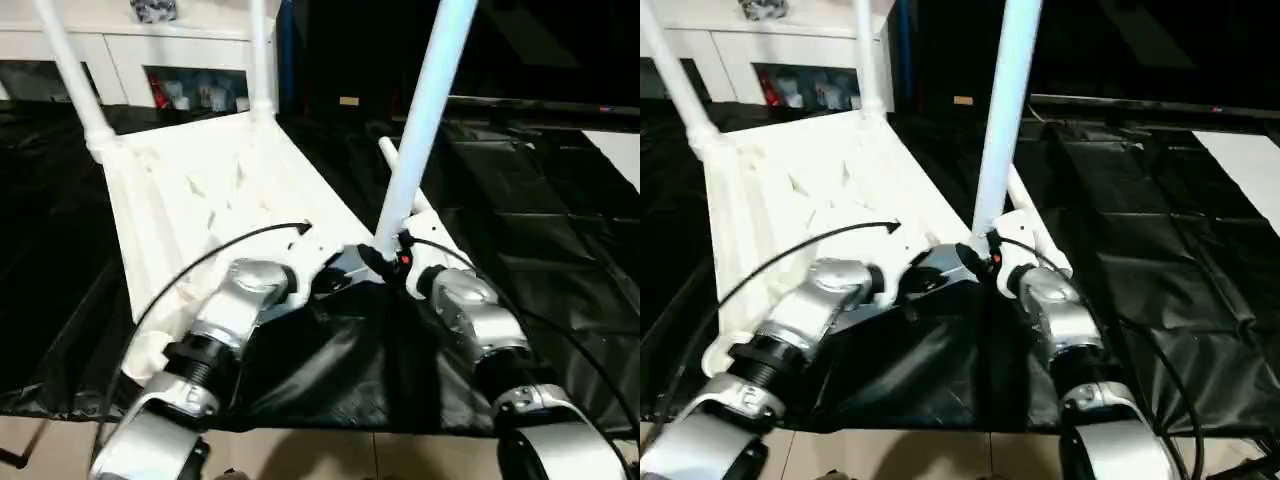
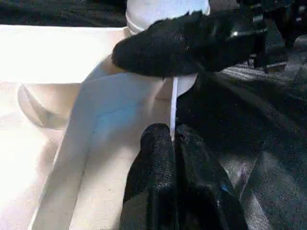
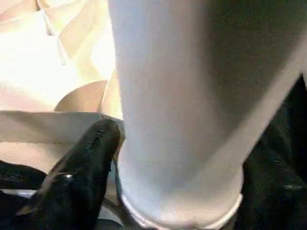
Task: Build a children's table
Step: Rotate leg to tighten
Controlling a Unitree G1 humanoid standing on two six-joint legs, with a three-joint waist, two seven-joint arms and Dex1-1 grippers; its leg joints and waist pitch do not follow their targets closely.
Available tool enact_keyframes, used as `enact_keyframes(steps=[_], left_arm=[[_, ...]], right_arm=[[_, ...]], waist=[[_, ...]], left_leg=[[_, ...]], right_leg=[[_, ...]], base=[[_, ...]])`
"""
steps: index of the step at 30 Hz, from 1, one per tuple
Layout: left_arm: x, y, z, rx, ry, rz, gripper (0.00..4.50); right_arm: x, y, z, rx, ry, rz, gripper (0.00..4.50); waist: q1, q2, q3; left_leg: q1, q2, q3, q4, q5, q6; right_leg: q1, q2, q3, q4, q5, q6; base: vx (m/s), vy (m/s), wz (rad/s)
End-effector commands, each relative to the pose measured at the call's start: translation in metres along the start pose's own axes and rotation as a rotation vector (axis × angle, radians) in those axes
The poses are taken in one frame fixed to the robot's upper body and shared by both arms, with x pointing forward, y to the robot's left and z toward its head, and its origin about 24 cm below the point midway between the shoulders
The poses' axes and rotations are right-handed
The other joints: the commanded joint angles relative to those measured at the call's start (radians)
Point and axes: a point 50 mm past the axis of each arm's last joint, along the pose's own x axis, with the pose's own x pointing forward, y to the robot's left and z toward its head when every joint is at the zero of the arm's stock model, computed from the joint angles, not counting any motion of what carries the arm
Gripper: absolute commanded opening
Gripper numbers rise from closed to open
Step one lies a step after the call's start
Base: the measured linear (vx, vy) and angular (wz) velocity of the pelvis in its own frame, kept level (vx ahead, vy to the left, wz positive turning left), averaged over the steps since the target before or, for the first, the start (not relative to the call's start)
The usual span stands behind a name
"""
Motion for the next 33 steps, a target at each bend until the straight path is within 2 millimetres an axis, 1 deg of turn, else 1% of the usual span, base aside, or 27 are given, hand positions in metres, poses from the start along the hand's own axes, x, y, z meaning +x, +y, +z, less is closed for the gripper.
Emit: enact_keyframes(steps=[1,2,5,8,9,10,12,13,14,15,16,17,18,19,20,22,23,24,25,26,28,31,32,33], left_arm=[[0.008,-0.014,0.026,0.045,-0.115,-0.041,0.00],[0.006,-0.013,0.025,0.056,-0.119,-0.049,0.00],[-0.004,-0.007,0.022,0.096,-0.144,-0.108,0.00],[-0.010,-0.005,0.019,0.112,-0.147,-0.159,0.00],[-0.015,-0.004,0.017,0.120,-0.154,-0.194,0.00],[-0.021,-0.004,0.016,0.126,-0.163,-0.247,0.00],[-0.026,-0.004,0.013,0.134,-0.154,-0.295,0.00],[-0.027,-0.004,0.013,0.136,-0.151,-0.300,0.00],[-0.031,-0.003,0.009,0.144,-0.133,-0.339,0.00],[-0.031,-0.003,0.009,0.144,-0.133,-0.340,0.00],[-0.035,-0.003,0.004,0.151,-0.112,-0.380,0.00],[-0.037,-0.002,0.002,0.154,-0.101,-0.399,0.00],[-0.037,-0.001,0.001,0.152,-0.095,-0.407,0.00],[-0.038,-0.001,-0.001,0.148,-0.088,-0.415,0.00],[-0.040,0.000,-0.002,0.148,-0.075,-0.431,0.00],[-0.044,0.002,-0.005,0.149,-0.057,-0.461,0.00],[-0.044,0.002,-0.005,0.153,-0.055,-0.460,0.00],[-0.045,0.003,-0.005,0.157,-0.054,-0.462,0.00],[-0.045,0.003,-0.005,0.158,-0.054,-0.464,0.00],[-0.045,0.003,-0.005,0.158,-0.057,-0.463,0.00],[-0.044,0.004,-0.004,0.158,-0.071,-0.450,0.00],[-0.042,0.004,-0.002,0.167,-0.087,-0.427,0.00],[-0.035,0.006,0.003,0.162,-0.128,-0.339,0.00],[-0.035,0.006,0.003,0.162,-0.128,-0.339,0.00]], right_arm=[[0.012,0.037,-0.009,-0.029,0.048,0.196,3.79],[0.010,0.034,-0.008,-0.040,0.044,0.204,3.88],[0.000,0.023,-0.007,-0.086,0.048,0.293,3.88],[-0.007,0.017,-0.008,-0.123,0.052,0.353,3.88],[-0.012,0.014,-0.007,-0.140,0.051,0.394,3.88],[-0.018,0.010,-0.005,-0.162,0.053,0.454,3.88],[-0.025,0.008,-0.004,-0.181,0.060,0.518,3.88],[-0.026,0.007,-0.004,-0.183,0.060,0.526,3.88],[-0.032,0.006,-0.003,-0.202,0.070,0.582,3.88],[-0.032,0.006,-0.003,-0.202,0.071,0.585,3.88],[-0.039,0.004,-0.004,-0.210,0.097,0.651,3.88],[-0.043,0.004,-0.005,-0.214,0.113,0.690,3.88],[-0.044,0.004,-0.005,-0.217,0.120,0.705,3.74],[-0.046,0.003,-0.005,-0.222,0.128,0.721,3.63],[-0.048,0.003,-0.006,-0.231,0.144,0.741,3.63],[-0.052,0.004,-0.008,-0.244,0.172,0.787,3.45],[-0.052,0.005,-0.009,-0.236,0.179,0.799,3.31],[-0.053,0.006,-0.009,-0.226,0.185,0.812,3.31],[-0.053,0.006,-0.009,-0.219,0.185,0.817,3.14],[-0.053,0.007,-0.008,-0.214,0.180,0.818,3.14],[-0.051,0.010,-0.008,-0.196,0.163,0.813,2.90],[-0.050,0.011,-0.008,-0.189,0.157,0.803,2.81],[-0.042,0.013,-0.008,-0.167,0.132,0.719,2.80],[-0.042,0.013,-0.008,-0.167,0.132,0.719,2.78]], waist=[[0.002,-0.005,-0.063],[0.002,-0.006,-0.062],[0.003,-0.007,-0.063],[0.005,-0.007,-0.063],[0.007,-0.008,-0.062],[0.010,-0.009,-0.062],[0.012,-0.007,-0.061],[0.013,-0.008,-0.061],[0.018,-0.005,-0.062],[0.019,-0.003,-0.062],[0.019,-0.005,-0.061],[0.023,-0.004,-0.060],[0.025,-0.004,-0.060],[0.029,-0.005,-0.060],[0.031,-0.005,-0.060],[0.032,-0.006,-0.060],[0.033,-0.006,-0.060],[0.032,-0.006,-0.060],[0.033,-0.008,-0.060],[0.033,-0.008,-0.060],[0.034,-0.008,-0.061],[0.034,-0.009,-0.061],[0.034,-0.009,-0.060],[0.032,-0.009,-0.059]], left_leg=[[0.003,-0.001,0.009,-0.059,-0.219,0.040],[0.000,-0.002,0.009,-0.059,-0.218,0.042],[-0.001,-0.002,0.009,-0.058,-0.217,0.057],[0.001,-0.001,0.011,-0.056,-0.216,0.062],[0.002,-0.001,0.010,-0.057,-0.220,0.066],[0.002,0.002,0.010,-0.057,-0.220,0.068],[0.003,0.004,0.010,-0.058,-0.219,0.069],[0.004,0.004,0.011,-0.058,-0.220,0.071],[0.013,0.006,0.013,-0.056,-0.224,0.072],[0.012,0.007,0.013,-0.056,-0.226,0.073],[0.009,0.008,0.013,-0.058,-0.220,0.072],[0.008,0.008,0.014,-0.057,-0.223,0.072],[0.010,0.008,0.014,-0.057,-0.226,0.073],[0.008,0.009,0.013,-0.057,-0.228,0.070],[0.008,0.008,0.013,-0.058,-0.226,0.067],[0.007,0.008,0.012,-0.058,-0.224,0.061],[0.008,0.008,0.012,-0.058,-0.228,0.059],[0.007,0.008,0.012,-0.059,-0.230,0.059],[0.006,0.007,0.012,-0.059,-0.227,0.058],[0.006,0.007,0.012,-0.058,-0.224,0.057],[0.005,0.007,0.011,-0.058,-0.218,0.055],[0.006,0.006,0.012,-0.057,-0.218,0.052],[0.006,0.006,0.012,-0.058,-0.220,0.051],[0.006,0.006,0.012,-0.058,-0.223,0.047]], right_leg=[[0.054,-0.048,0.031,-0.073,-0.285,-0.171],[0.057,-0.048,0.031,-0.073,-0.280,-0.173],[0.059,-0.048,0.031,-0.073,-0.272,-0.175],[0.057,-0.049,0.032,-0.074,-0.274,-0.180],[0.059,-0.050,0.030,-0.075,-0.289,-0.179],[0.057,-0.050,0.032,-0.074,-0.290,-0.180],[0.056,-0.049,0.032,-0.071,-0.276,-0.187],[0.055,-0.048,0.032,-0.072,-0.274,-0.188],[0.051,-0.047,0.034,-0.071,-0.257,-0.200],[0.050,-0.046,0.034,-0.068,-0.246,-0.207],[0.054,-0.044,0.033,-0.066,-0.233,-0.214],[0.054,-0.044,0.033,-0.064,-0.234,-0.214],[0.053,-0.044,0.032,-0.066,-0.239,-0.213],[0.054,-0.047,0.033,-0.065,-0.248,-0.209],[0.054,-0.047,0.033,-0.065,-0.253,-0.207],[0.055,-0.049,0.033,-0.066,-0.267,-0.200],[0.054,-0.049,0.033,-0.066,-0.273,-0.198],[0.055,-0.048,0.033,-0.066,-0.274,-0.198],[0.055,-0.049,0.033,-0.067,-0.276,-0.195],[0.055,-0.049,0.033,-0.066,-0.279,-0.193],[0.055,-0.050,0.034,-0.066,-0.278,-0.191],[0.054,-0.049,0.033,-0.068,-0.286,-0.187],[0.053,-0.049,0.033,-0.069,-0.292,-0.185],[0.052,-0.049,0.034,-0.070,-0.296,-0.182]], base=[[0.000,0.000,0.00],[0.000,0.000,0.00],[0.000,0.000,0.00],[0.000,0.000,0.00],[0.000,0.000,0.00],[0.000,0.000,0.00],[0.000,0.000,0.00],[0.000,0.000,0.00],[0.000,0.000,0.00],[0.000,0.000,0.00],[0.000,0.000,0.00],[0.000,0.000,0.00],[0.000,0.000,0.00],[0.000,0.000,0.00],[0.000,0.000,0.00],[0.000,0.000,0.00],[0.000,0.000,0.00],[0.000,0.000,0.00],[0.000,0.000,0.00],[0.000,0.000,0.00],[0.000,0.000,0.00],[0.000,0.000,0.00],[0.000,0.000,0.00],[0.000,0.000,0.00]])
